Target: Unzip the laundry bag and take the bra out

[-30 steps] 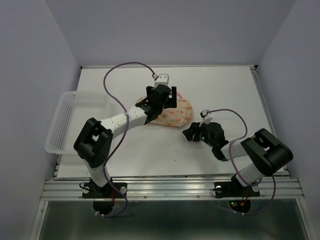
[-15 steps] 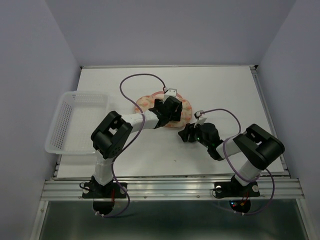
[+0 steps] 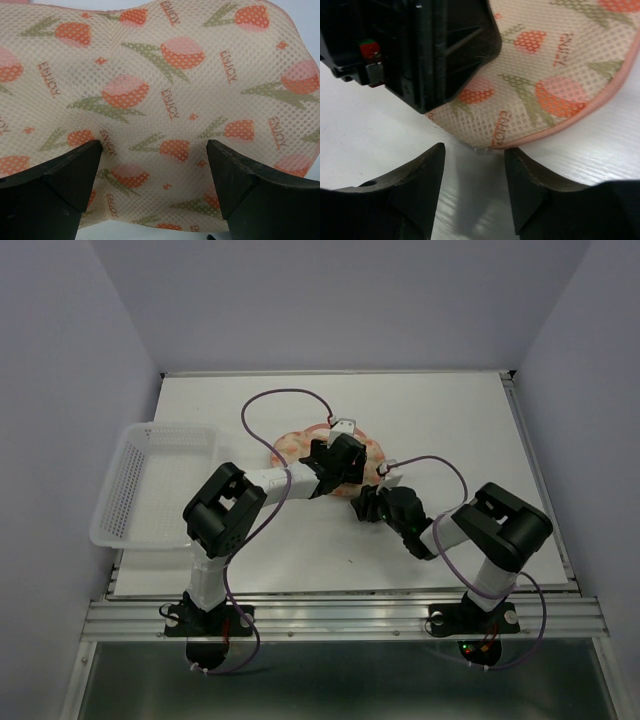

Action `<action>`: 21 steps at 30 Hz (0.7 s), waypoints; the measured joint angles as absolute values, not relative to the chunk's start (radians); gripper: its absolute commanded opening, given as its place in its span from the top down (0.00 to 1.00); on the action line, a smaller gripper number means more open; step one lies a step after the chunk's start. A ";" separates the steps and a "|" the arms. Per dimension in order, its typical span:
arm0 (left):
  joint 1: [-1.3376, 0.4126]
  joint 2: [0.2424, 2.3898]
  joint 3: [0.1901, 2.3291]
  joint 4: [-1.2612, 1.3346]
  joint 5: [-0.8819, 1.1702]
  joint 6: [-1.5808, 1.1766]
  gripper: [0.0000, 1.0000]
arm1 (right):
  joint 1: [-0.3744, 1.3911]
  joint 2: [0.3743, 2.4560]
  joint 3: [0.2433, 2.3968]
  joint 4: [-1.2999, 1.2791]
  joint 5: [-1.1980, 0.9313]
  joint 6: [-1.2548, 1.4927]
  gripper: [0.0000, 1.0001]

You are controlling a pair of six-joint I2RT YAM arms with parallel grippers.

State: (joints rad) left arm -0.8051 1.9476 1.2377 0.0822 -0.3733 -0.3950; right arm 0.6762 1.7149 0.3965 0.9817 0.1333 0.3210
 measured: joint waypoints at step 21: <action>-0.805 1.948 1.237 0.079 -0.366 -0.410 0.01 | 0.755 1.795 0.437 1.021 0.383 0.337 0.95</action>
